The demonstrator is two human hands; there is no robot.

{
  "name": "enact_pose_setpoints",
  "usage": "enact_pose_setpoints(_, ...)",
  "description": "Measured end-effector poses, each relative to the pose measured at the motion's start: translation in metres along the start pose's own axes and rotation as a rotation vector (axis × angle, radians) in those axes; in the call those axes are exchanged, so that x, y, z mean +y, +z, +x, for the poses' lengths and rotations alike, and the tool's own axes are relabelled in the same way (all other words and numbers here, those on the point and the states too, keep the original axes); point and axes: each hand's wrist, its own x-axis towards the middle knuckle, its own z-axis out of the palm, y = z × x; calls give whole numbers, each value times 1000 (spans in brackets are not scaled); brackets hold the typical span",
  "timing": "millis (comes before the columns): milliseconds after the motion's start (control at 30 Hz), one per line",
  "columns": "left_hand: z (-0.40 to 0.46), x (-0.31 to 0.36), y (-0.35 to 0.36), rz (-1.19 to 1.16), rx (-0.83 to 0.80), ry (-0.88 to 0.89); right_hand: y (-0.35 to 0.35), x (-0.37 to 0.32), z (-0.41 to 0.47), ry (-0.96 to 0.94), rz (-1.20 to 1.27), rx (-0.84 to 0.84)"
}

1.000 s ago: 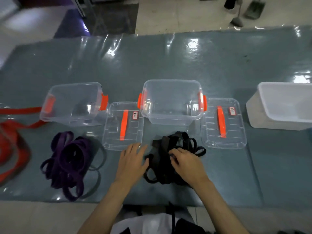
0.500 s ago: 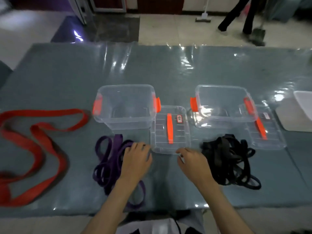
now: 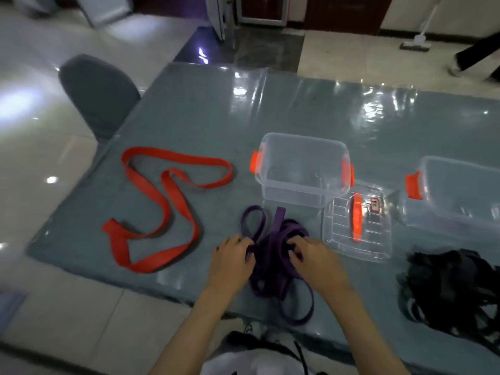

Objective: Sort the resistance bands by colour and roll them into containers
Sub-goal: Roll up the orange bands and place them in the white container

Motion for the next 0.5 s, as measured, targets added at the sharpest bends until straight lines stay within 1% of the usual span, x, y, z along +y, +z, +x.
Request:
enact_pose_setpoints(67, -7, -20, -7, 26, 0, -48, 7, -17, 4, -32, 35, -5)
enact_pose_setpoints(233, -8, -74, -13, 13, 81, -250, 12, -55, 14, -110, -2, -45)
enact_pose_setpoints(367, 32, -122, -18, -20, 110, -376, 19, -72, 25, -109, -25, -67)
enact_pose_setpoints(433, 57, -148, -20, -37, 77, -405, 25, -81, 33, -78, -28, -72)
enact_pose_setpoints(500, 79, -171, -19, -3, 58, -418, 32, -95, 47, -43, -55, -61)
